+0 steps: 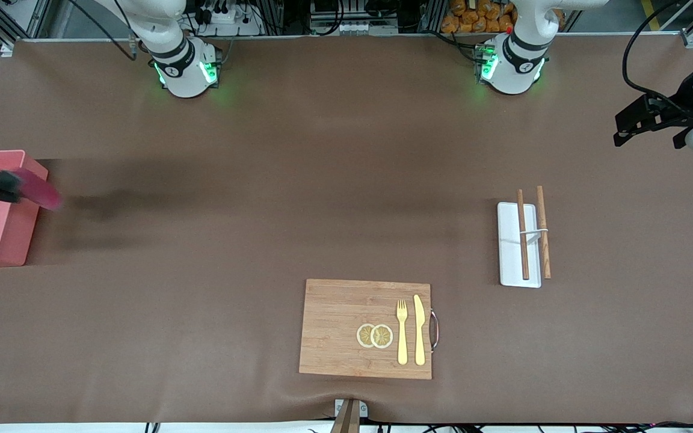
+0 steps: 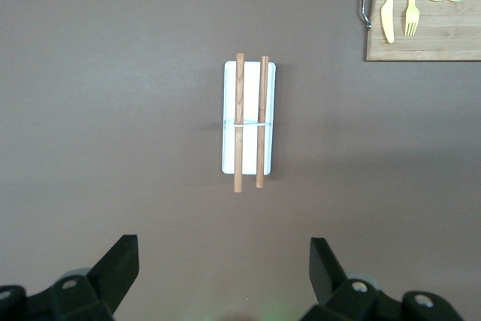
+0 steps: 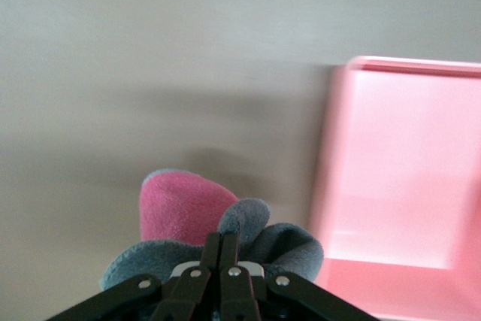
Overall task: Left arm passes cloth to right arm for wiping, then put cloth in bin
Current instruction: 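Carry the cloth with the right gripper into the pink bin, then open the right gripper to drop the cloth in the bin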
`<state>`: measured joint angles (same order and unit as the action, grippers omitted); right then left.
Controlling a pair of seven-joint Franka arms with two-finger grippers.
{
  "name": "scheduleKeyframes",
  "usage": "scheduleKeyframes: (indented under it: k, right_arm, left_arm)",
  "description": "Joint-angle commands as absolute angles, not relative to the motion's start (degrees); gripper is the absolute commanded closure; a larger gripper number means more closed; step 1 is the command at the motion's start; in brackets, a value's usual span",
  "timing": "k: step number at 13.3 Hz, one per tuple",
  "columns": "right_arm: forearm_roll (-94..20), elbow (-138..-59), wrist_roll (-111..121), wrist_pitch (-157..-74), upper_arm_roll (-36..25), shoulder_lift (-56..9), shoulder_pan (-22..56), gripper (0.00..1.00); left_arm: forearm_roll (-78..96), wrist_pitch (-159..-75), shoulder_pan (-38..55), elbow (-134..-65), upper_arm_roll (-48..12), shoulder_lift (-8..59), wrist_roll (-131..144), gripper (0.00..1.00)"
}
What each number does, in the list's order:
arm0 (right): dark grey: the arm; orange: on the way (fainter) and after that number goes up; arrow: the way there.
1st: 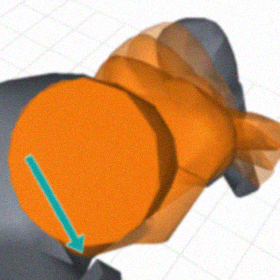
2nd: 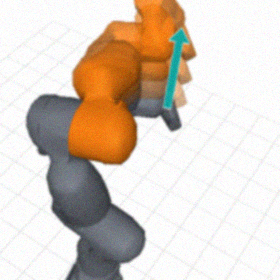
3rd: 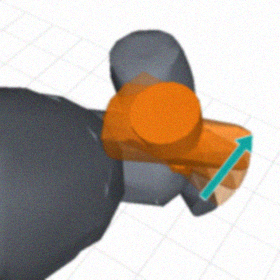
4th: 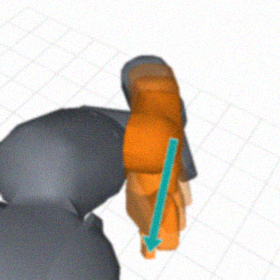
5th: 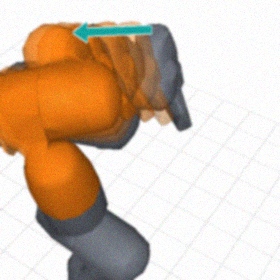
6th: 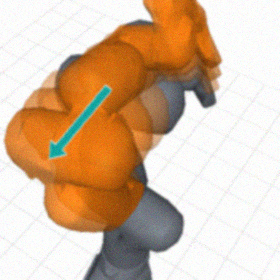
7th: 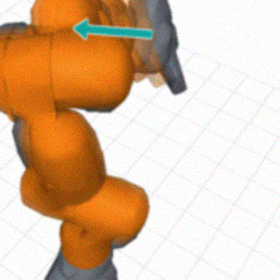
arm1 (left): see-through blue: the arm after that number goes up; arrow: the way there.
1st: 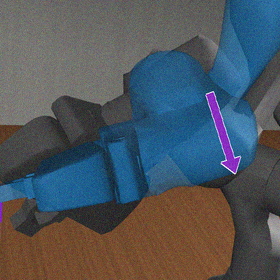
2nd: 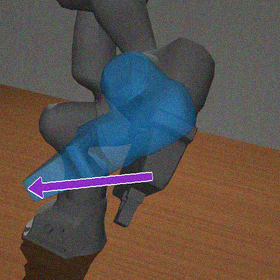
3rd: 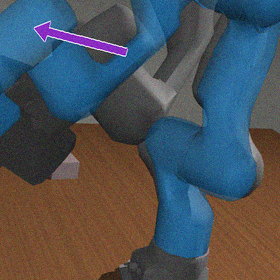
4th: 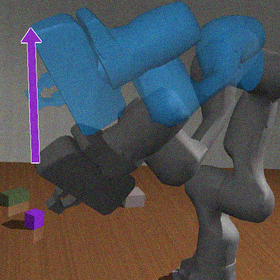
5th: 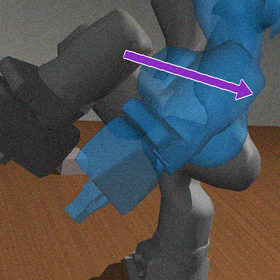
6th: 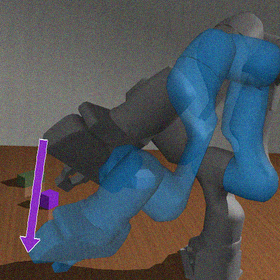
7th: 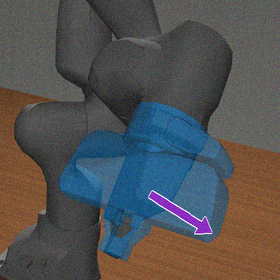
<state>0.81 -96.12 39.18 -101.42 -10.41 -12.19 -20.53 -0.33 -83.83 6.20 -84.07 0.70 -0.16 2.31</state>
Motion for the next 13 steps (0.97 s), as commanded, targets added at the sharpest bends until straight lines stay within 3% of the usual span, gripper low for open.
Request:
scheduleKeyframes:
  k: [1,3,5,8,10,11,12,13]
  right_arm:
    - [3.34,-86.08,53.29,-99.75,-9.23,-16.67,-27.84,1.0]
    - [2.9,-81.23,60.0,-100.19,-9.23,-21.25,-31.62,1.0]
    - [1.24,-81.56,63.7,-108.06,-9.05,-25.9,-34.44,1.0]
    - [-9.01,-82.27,73.35,-113.11,-9.05,-37.05,-38.66,1.0]
    - [-14.83,-82.35,76.98,-114.17,-9.14,-40.24,-39.64,1.0]
    - [-14.94,-82.35,76.12,-114.17,-9.14,-40.43,-39.46,0.91]
    - [-14.51,-82.09,75.94,-114.08,-9.14,-40.34,-38.94,0.32]
    - [-14.59,-81.92,75.85,-114.0,-9.14,-40.25,-38.76,0.05]
  left_arm:
    - [0.35,-83.41,5.89,-83.76,0.62,-0.35,2.81,0.0]
    - [0.35,-83.41,5.8,-83.93,0.62,-0.35,2.29,0.0]
    - [0.44,-83.41,6.15,-84.11,0.62,-0.18,2.02,0.0]
    - [0.44,-83.5,6.24,-83.94,0.62,1.14,1.93,0.0]
    - [0.44,-83.5,6.24,-84.11,0.62,2.19,2.02,0.0]
    - [0.44,-83.58,6.33,-84.02,0.62,2.63,2.02,0.0]
    - [0.53,-83.67,6.33,-83.94,0.62,2.9,2.02,0.0]
    - [0.61,-83.93,6.33,-83.67,0.62,2.9,2.02,0.0]
